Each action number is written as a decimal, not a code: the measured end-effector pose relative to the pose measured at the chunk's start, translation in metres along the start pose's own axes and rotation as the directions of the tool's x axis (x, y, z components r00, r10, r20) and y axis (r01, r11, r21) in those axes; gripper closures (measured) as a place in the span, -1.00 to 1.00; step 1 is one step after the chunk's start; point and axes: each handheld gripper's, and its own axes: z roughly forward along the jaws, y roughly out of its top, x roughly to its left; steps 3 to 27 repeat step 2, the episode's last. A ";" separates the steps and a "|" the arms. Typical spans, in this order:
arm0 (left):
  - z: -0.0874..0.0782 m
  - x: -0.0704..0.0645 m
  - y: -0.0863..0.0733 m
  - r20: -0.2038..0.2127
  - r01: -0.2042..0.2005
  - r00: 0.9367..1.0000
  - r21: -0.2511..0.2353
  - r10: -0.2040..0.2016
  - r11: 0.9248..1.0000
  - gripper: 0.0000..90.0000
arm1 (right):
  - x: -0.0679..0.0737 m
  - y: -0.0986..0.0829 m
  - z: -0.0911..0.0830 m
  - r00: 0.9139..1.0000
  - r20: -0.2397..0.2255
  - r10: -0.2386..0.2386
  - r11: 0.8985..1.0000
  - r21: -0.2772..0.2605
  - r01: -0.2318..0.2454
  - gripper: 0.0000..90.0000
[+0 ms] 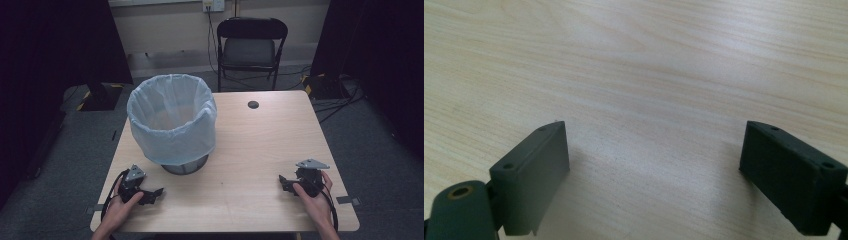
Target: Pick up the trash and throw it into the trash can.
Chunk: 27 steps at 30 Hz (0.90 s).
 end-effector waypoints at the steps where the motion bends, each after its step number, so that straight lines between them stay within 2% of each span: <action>1: 0.000 0.000 0.000 0.000 0.000 1.000 0.000 0.000 1.000 -0.99 | 0.000 0.000 0.000 1.000 0.000 0.000 1.000 0.000 0.000 -0.74; 27: 0.000 0.000 0.000 0.001 0.000 1.000 -0.001 0.000 1.000 -0.99 | 0.000 0.000 0.000 1.000 0.000 0.000 1.000 0.000 0.000 -0.74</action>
